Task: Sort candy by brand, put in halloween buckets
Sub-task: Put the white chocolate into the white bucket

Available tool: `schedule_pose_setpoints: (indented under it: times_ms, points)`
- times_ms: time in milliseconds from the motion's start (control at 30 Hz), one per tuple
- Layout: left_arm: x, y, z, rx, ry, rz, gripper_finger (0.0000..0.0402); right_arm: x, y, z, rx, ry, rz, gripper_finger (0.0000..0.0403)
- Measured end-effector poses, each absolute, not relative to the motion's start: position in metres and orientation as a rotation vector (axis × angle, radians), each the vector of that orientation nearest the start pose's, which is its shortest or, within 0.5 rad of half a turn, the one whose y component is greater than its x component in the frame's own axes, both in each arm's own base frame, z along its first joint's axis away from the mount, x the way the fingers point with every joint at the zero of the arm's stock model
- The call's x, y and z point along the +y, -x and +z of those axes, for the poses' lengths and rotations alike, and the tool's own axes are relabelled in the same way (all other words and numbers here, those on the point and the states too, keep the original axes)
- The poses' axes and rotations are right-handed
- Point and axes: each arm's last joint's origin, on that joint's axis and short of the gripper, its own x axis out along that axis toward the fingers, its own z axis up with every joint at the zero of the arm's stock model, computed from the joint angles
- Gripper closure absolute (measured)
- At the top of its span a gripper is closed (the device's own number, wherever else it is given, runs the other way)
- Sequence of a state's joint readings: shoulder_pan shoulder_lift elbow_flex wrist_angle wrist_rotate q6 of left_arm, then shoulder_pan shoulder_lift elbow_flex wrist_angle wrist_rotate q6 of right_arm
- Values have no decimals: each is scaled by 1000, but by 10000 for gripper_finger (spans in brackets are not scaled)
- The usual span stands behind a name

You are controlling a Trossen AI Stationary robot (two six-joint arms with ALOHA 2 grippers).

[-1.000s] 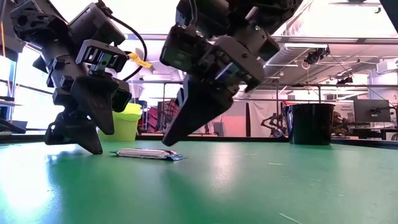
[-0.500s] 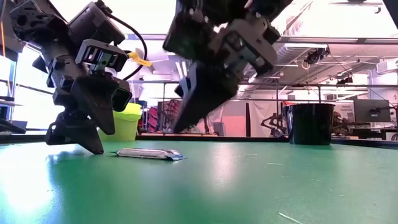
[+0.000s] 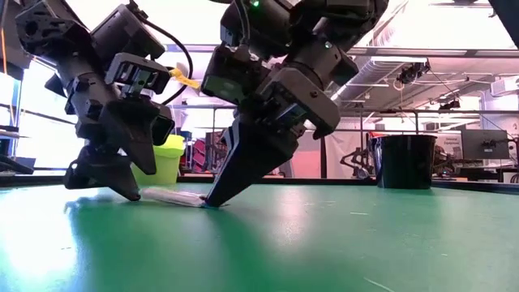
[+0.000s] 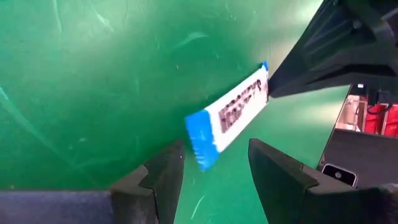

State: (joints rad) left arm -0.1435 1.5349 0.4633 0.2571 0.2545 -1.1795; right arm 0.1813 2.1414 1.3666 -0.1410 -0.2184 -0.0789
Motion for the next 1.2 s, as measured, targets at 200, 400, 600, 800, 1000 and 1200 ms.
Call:
schedule_pose_setpoints:
  times_ms: [200, 400, 600, 800, 1000, 1200]
  points:
    - [-39, -244, 112, 928, 1141, 156, 229, 83, -432, 117, 896, 51, 404, 403]
    - [-38, -244, 112, 940, 1147, 137, 229, 84, -434, 117, 876, 33, 410, 403]
    - [-40, -245, 114, 936, 1161, 86, 229, 77, -437, 117, 859, 12, 382, 403]
    - [-40, -246, 115, 924, 1168, 76, 229, 73, -439, 117, 849, 8, 369, 403]
    - [-39, -249, 118, 875, 1155, 75, 236, 73, -439, 118, 840, 9, 371, 403]
    - [-37, -249, 117, 871, 1141, 100, 272, 73, -440, 118, 833, 10, 372, 403]
